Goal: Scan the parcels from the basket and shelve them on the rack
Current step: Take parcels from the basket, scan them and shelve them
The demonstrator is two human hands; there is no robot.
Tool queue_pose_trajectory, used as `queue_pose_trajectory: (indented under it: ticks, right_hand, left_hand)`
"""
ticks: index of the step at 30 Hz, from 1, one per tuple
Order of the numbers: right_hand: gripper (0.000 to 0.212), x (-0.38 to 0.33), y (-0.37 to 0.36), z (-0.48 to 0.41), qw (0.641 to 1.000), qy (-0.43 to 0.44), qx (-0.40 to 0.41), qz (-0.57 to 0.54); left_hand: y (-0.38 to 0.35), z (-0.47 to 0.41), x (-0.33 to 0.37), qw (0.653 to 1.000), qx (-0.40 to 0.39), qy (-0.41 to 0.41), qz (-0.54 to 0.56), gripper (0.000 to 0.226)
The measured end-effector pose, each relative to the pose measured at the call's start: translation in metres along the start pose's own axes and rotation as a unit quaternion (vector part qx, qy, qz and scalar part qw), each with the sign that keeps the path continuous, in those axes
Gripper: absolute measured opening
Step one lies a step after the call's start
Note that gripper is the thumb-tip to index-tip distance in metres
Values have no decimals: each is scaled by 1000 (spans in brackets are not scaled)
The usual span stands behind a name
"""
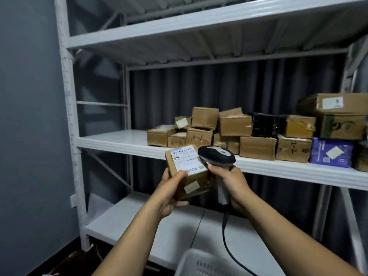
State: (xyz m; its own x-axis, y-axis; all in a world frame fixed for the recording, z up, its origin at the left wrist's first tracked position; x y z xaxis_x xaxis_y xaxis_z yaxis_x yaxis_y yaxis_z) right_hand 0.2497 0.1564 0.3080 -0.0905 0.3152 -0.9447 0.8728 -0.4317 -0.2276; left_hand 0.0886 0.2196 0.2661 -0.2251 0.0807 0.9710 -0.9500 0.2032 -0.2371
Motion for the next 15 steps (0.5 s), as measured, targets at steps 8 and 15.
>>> queue_pose_trajectory:
  ticks: [8,15]
  right_hand:
    - [21,-35,-56,-80,992,32,-50,112]
    - [16,-66,-76,-157,981,68,-45,176]
  left_hand:
    - [41,-80,82,986,137,-97,26,45]
    - [64,-171,158,959,232,-164,-10,55]
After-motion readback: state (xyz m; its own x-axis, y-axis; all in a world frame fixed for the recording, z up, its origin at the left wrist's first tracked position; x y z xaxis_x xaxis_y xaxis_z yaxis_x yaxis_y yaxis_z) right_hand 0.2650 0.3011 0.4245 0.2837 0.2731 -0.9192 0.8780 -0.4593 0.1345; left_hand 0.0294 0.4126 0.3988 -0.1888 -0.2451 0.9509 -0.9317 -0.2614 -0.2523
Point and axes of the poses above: each hand's wrist, its own z-axis away from the middle knuckle, its own y-axis out of the back of the hand, x = y × z, the point moved 6 cm from there along -z, towards the middle knuckle, and after that the axes turned 8 degrees about x, right-handed, at the moved point
